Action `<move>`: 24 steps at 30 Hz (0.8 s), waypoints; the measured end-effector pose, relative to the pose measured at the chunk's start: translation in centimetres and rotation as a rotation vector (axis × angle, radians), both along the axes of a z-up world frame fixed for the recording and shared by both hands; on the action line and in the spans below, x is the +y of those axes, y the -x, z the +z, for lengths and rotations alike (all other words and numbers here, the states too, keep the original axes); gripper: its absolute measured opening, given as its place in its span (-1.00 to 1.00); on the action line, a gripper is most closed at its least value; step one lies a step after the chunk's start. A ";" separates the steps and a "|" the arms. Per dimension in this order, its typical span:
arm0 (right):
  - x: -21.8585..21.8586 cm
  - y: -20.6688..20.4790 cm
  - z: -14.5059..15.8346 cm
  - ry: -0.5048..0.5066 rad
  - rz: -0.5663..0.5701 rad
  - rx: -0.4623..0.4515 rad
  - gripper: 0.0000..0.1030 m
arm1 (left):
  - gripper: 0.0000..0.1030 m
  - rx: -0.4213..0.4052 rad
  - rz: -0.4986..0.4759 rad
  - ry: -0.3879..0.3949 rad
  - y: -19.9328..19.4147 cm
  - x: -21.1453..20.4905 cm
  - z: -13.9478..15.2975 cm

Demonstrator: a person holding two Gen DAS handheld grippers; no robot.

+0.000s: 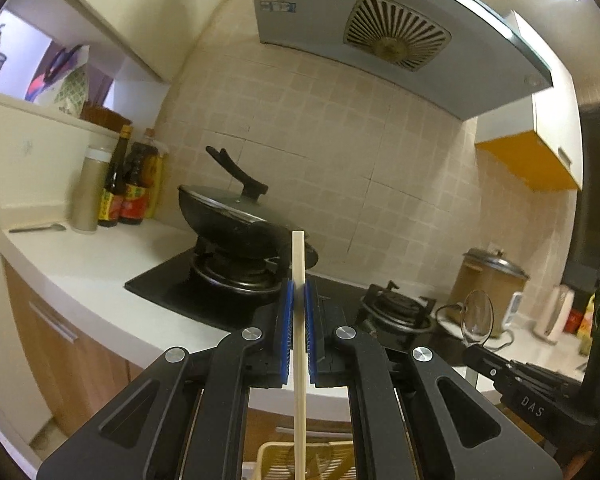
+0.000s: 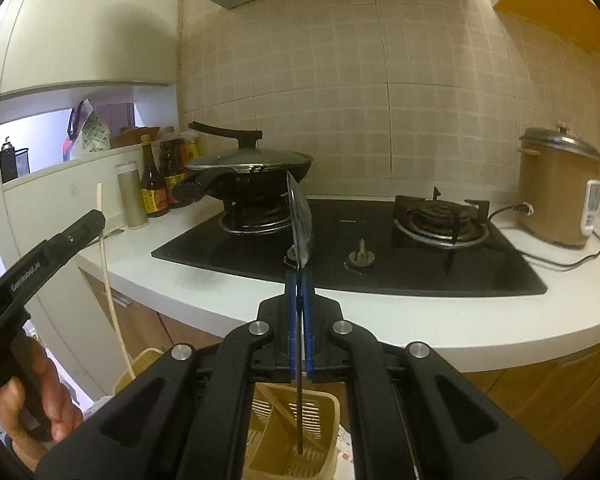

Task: Organize utensils
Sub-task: 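Lift the chopstick with the left tool while the right tool carries the spoon to the basket, then open the left tool over the basket while the right tool releases the spoon into it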

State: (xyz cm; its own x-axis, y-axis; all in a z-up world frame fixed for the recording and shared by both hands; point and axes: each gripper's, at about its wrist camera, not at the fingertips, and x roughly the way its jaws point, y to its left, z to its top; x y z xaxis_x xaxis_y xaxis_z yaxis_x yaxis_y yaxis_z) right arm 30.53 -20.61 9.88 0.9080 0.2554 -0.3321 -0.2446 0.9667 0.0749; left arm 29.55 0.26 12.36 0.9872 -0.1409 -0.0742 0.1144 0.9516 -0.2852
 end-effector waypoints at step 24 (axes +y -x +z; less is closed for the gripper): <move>-0.4 2.3 -4.5 0.022 0.082 0.019 -0.95 | -0.72 0.061 -0.014 -0.060 1.8 0.8 -4.1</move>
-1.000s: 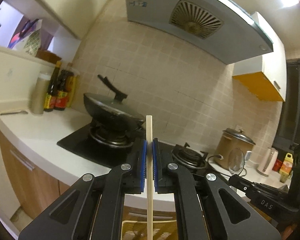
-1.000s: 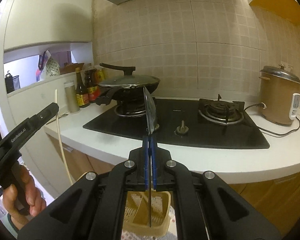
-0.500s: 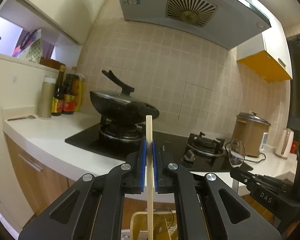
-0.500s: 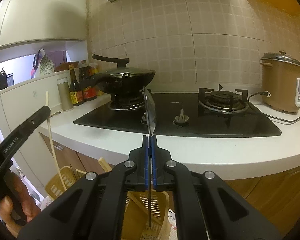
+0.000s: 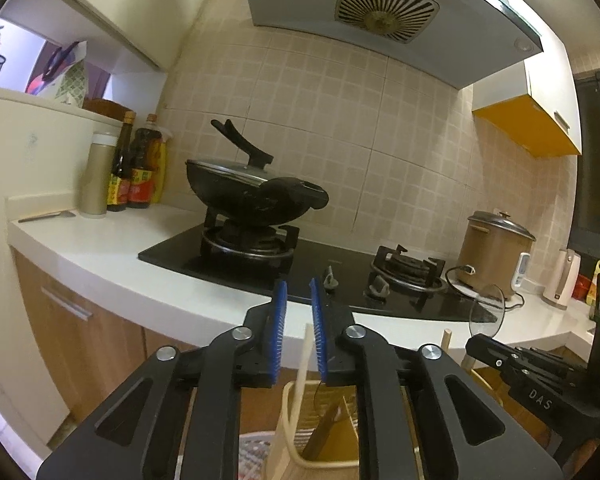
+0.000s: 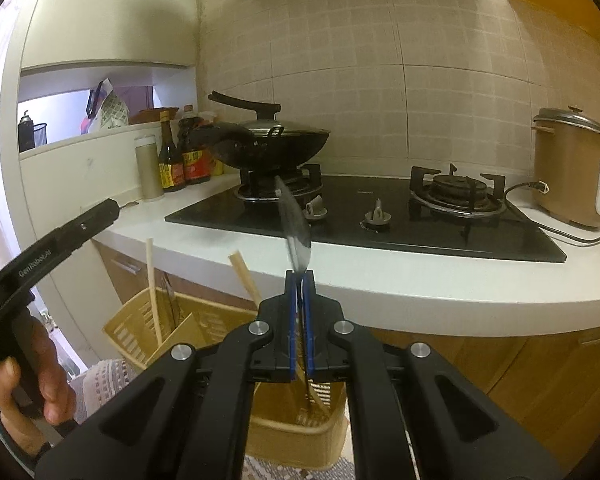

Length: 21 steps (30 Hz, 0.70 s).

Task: Organize utensils
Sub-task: 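Open the left tool over the basket while the right tool releases the spoon into it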

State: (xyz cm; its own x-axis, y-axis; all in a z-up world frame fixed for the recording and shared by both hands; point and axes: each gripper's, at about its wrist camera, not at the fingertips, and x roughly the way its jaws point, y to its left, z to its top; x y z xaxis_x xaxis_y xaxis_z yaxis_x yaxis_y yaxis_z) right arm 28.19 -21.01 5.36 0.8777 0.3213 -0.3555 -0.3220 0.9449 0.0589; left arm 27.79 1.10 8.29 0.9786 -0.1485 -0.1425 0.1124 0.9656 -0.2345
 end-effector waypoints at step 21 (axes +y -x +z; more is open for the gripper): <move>-1.9 7.9 1.9 0.009 -0.008 0.255 -0.12 | -0.39 0.369 -0.129 0.043 8.6 4.1 -1.0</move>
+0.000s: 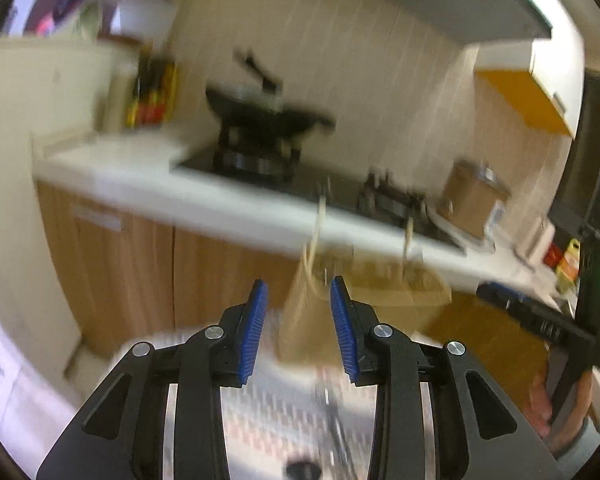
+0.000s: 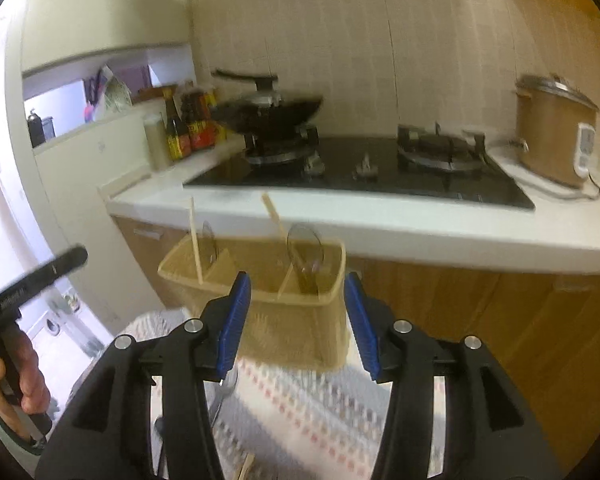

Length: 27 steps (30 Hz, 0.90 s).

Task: Organize utensils
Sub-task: 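Open the left tool over the basket while the right tool releases the spoon into it, then grasp the black spoon handle with the left tool while the right tool grasps a clear spoon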

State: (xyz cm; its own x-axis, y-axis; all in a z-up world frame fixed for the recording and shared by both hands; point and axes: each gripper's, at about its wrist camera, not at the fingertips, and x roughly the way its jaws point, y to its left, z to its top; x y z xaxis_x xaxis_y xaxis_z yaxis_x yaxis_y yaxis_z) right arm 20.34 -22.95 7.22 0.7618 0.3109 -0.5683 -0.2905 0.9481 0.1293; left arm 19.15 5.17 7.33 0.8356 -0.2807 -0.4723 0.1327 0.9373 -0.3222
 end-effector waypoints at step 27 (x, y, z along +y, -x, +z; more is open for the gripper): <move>2.9 4.4 -15.3 0.077 0.042 0.703 -0.43 | -0.40 0.606 -0.223 -0.006 2.7 -4.2 -14.0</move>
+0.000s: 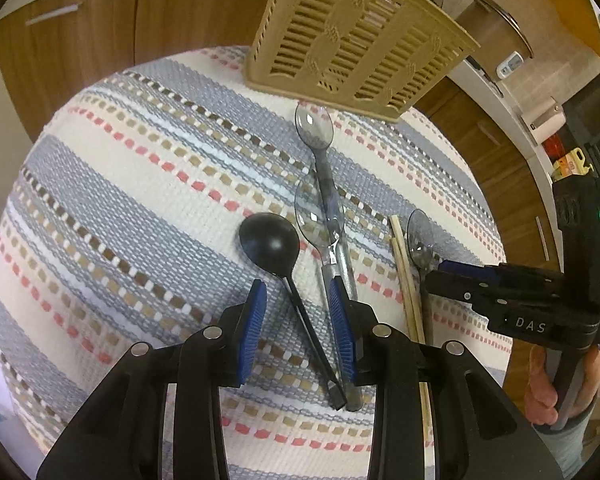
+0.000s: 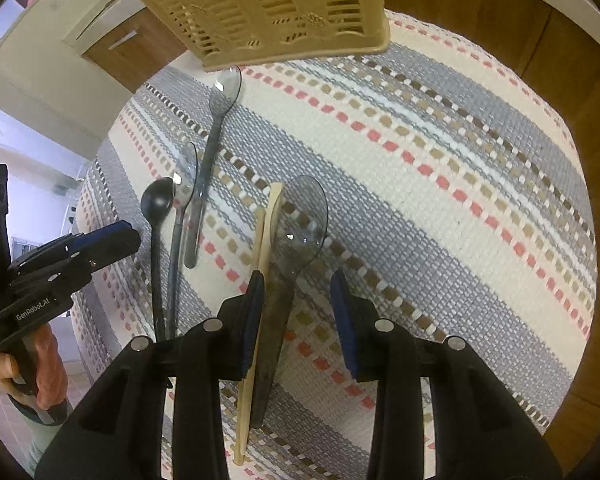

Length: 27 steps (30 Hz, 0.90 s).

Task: Organize utensils
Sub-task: 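Grasp the black spoon handle with the left tool while the right tool grasps a clear spoon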

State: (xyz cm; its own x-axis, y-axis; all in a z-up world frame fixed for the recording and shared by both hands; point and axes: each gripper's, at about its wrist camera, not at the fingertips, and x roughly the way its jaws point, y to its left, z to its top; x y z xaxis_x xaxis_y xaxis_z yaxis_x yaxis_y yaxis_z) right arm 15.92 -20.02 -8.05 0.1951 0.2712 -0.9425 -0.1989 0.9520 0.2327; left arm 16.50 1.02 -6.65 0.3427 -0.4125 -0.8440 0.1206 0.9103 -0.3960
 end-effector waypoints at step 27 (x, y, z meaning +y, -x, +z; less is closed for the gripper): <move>0.4 -1.7 -0.7 0.204 -0.002 -0.073 -0.84 | -0.88 -0.077 -0.066 -0.126 -1.2 -1.0 -0.6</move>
State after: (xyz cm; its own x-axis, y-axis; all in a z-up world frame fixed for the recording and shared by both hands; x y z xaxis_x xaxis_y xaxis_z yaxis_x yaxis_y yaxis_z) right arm 17.62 -19.59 -8.73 0.2649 0.0756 -0.9613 -0.2060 0.9783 0.0201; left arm 17.71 0.04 -7.24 0.3837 -0.3289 -0.8629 0.2072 0.9413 -0.2666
